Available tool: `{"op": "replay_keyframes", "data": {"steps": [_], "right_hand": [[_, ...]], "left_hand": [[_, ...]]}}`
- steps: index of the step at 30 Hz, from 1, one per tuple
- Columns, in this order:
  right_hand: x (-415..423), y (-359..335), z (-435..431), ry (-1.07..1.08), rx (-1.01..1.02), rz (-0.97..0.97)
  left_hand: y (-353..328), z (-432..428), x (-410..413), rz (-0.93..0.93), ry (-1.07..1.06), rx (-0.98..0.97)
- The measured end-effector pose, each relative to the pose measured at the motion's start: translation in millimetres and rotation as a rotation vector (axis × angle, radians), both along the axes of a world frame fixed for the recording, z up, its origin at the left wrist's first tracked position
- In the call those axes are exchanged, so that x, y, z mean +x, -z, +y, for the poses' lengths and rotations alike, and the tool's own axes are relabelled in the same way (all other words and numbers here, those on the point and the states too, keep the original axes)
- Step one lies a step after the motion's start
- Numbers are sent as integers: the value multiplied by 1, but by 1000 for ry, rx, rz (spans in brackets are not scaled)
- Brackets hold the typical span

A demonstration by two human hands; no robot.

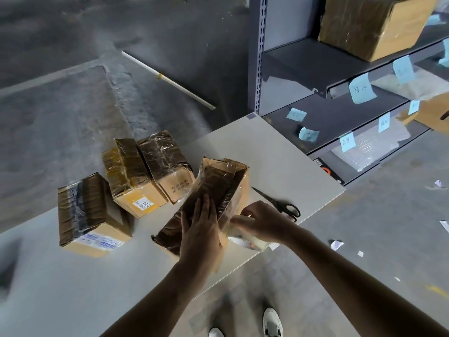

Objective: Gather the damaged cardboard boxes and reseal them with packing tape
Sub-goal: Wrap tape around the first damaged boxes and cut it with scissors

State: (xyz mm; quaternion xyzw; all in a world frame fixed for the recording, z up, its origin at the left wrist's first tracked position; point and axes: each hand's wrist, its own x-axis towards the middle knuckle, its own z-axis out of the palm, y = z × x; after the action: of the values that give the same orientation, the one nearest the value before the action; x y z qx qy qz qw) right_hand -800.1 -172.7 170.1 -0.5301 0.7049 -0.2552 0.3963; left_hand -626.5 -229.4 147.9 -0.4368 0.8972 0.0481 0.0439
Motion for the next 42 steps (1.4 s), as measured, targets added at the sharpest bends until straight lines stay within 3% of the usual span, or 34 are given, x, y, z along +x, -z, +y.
{"op": "replay_keyframes", "data": {"steps": [5, 11, 15, 22, 26, 31, 42], "right_hand": [[0, 22, 2, -11, -52, -51], [6, 37, 0, 2, -105, -62], [9, 40, 2, 23, -124, -76], [-2, 34, 20, -1, -142, -240], [-11, 41, 25, 18, -170, -126], [-15, 53, 14, 9, 24, 3], [-6, 71, 15, 34, 18, -88]], "left_hand": [[0, -6, 9, 17, 58, -16], [-20, -21, 9, -171, 145, 99], [-10, -11, -1, 91, -38, -60], [-2, -5, -14, -88, -43, -134], [1, -7, -14, -151, 6, -177], [4, -4, -15, -153, 22, -202], [20, -10, -18, 26, -12, -291]]}}
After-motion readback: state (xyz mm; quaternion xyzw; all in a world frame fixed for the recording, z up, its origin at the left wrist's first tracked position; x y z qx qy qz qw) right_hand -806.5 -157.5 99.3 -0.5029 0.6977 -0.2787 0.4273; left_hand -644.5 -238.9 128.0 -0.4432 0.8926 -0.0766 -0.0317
